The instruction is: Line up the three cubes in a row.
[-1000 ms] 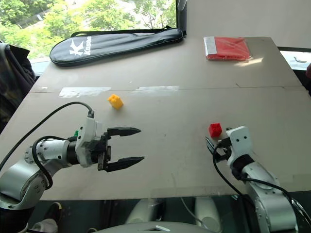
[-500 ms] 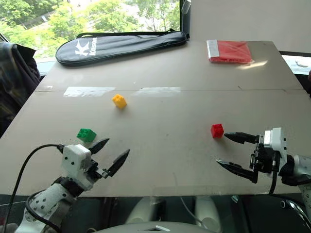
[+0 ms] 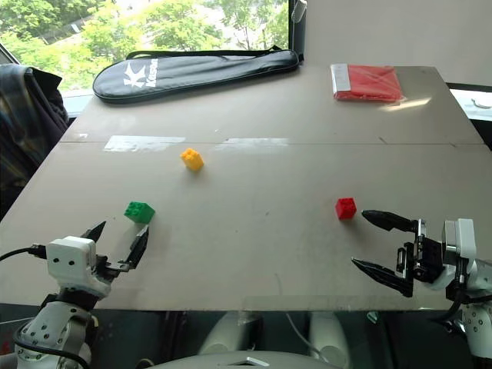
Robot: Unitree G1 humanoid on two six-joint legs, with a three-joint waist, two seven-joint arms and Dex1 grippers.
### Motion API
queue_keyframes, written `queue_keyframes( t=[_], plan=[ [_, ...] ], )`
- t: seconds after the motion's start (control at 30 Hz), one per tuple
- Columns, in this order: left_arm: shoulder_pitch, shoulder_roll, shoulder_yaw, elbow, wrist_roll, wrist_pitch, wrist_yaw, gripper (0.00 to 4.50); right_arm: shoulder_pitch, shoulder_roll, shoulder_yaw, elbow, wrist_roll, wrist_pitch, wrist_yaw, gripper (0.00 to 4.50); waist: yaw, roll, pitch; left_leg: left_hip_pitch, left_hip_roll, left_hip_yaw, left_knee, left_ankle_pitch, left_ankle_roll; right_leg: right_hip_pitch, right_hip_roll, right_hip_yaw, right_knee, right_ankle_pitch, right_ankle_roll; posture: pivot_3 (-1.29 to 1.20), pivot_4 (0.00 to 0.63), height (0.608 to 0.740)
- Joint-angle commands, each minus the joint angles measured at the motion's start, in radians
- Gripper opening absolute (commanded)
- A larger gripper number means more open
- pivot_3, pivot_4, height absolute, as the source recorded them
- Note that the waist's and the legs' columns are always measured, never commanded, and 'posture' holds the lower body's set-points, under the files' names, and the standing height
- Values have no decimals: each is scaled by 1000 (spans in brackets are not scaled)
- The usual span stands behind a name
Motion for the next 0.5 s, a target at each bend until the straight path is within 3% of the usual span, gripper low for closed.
queue_keyframes(
  t=[0.03,0.5],
  plan=[
    [-24,33,49,47,-27,-33,-21,4500,3,6,5,-53,15,-10,-30,4489,-2,0,0,0,0,0,0,0,0,0,0,0,0,0,0,0,150,740],
    [-201,110,-37,220,20,129,5,4500,13,17,29,-63,-3,-50,-70,4489,-2,0,0,0,0,0,0,0,0,0,0,0,0,2,3,0,150,740]
  ],
)
